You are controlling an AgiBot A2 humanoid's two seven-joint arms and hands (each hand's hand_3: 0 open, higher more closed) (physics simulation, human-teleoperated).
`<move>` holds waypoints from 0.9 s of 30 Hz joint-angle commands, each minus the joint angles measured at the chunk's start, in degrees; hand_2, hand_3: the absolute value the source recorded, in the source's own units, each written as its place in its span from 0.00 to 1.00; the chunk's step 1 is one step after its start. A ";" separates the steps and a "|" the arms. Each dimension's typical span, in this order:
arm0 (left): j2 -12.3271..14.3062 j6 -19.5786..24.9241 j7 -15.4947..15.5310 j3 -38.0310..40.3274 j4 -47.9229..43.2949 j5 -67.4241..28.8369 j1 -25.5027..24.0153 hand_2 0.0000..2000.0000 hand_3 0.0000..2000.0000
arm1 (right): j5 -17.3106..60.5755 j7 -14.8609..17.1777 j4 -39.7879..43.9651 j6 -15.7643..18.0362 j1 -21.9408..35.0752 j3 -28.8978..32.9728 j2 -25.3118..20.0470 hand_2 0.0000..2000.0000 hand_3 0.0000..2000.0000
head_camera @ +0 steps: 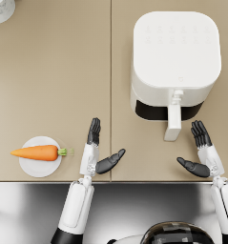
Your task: Pick up the carrot and place it into the air fryer
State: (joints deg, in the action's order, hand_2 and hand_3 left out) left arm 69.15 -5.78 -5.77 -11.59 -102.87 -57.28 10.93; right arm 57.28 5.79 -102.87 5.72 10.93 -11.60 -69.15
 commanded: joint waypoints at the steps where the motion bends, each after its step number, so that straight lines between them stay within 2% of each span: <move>1: 0.00 0.00 0.00 0.00 0.00 0.00 0.00 0.00 0.00 | 0.00 0.00 0.00 0.00 0.00 0.00 0.00 0.00 0.00; 3: 0.06 0.00 0.00 -1.72 0.93 0.00 0.10 0.00 0.00 | 0.00 0.00 0.00 0.00 0.00 0.00 0.00 0.00 0.00; 4: 0.28 1.63 1.63 -0.43 -0.17 0.00 0.21 0.00 0.00 | 0.00 0.00 0.93 0.00 0.10 -1.72 -0.06 0.00 0.00; 7: 0.91 4.25 4.24 4.66 -3.78 0.00 0.44 0.00 0.00 | 0.00 -3.65 -0.21 -3.61 2.38 -0.14 -1.87 0.00 0.00; 10: 0.55 5.22 5.20 8.12 -3.82 0.00 -2.23 0.00 0.00 | 0.00 -5.00 0.68 -4.94 2.00 -1.80 -2.26 0.00 0.00; 19: 1.38 5.75 5.74 16.49 -5.68 -22.96 -5.36 0.00 0.00 | 22.25 -5.74 3.42 -5.68 3.67 -3.53 -4.81 0.00 0.00; 27: 2.89 5.78 5.76 27.94 -6.33 -43.57 -8.33 0.00 0.00 | 26.58 -5.78 10.81 -5.71 2.63 -2.98 -5.40 0.00 0.00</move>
State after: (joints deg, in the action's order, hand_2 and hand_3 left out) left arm 71.86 0.00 0.00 12.47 -108.88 -103.43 3.05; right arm 83.95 0.00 -93.56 0.00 13.58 -14.73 -74.69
